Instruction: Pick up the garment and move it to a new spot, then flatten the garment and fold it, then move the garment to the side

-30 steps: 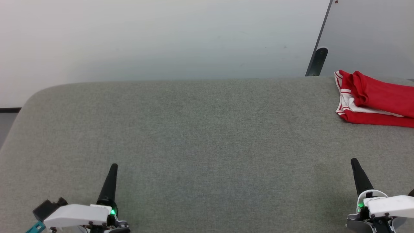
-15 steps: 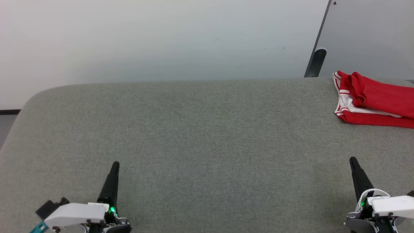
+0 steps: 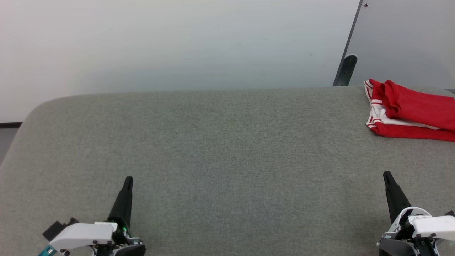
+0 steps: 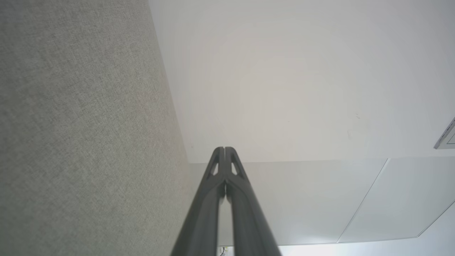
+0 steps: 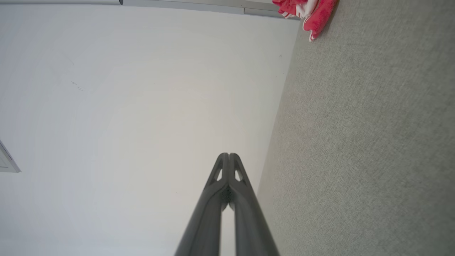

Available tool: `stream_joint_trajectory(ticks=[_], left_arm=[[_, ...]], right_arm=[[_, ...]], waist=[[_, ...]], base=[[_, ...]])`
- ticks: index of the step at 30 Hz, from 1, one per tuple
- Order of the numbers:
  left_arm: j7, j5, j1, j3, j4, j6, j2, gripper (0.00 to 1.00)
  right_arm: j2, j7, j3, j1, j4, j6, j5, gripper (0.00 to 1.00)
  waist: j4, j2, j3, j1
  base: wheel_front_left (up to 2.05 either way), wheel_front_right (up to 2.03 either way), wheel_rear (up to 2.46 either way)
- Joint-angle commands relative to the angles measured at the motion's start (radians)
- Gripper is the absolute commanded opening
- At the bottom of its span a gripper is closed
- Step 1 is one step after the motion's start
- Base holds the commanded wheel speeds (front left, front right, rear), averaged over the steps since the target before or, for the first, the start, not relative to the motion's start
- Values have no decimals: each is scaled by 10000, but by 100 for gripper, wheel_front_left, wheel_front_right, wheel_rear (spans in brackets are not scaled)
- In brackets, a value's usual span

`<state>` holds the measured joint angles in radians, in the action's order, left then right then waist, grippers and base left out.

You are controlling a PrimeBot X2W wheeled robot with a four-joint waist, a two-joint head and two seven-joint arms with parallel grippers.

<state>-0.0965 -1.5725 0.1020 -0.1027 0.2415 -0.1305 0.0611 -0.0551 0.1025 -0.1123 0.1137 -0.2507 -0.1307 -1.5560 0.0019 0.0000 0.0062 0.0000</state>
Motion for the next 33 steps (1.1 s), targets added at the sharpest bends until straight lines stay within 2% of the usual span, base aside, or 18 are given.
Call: stream_joint_trajectory(ticks=[1, 7, 33], left_arm=[[-62, -143, 69, -44, 17, -4, -32, 0], [-178, -462, 106, -89, 48, -4, -93, 0], [-174, -428, 106, -104, 48, -4, -101, 0]], right_arm=[[37, 48, -14, -84, 53, -1, -210, 0], [79, 142, -28, -99, 89, 0, -598, 0], [74, 148, -21, -98, 83, 0, -588, 0]], waist=[[-3, 0, -5, 0], [-18, 0, -29, 0], [-19, 0, -31, 0]], base=[[0, 0, 0], [0, 0, 0], [0, 0, 0]])
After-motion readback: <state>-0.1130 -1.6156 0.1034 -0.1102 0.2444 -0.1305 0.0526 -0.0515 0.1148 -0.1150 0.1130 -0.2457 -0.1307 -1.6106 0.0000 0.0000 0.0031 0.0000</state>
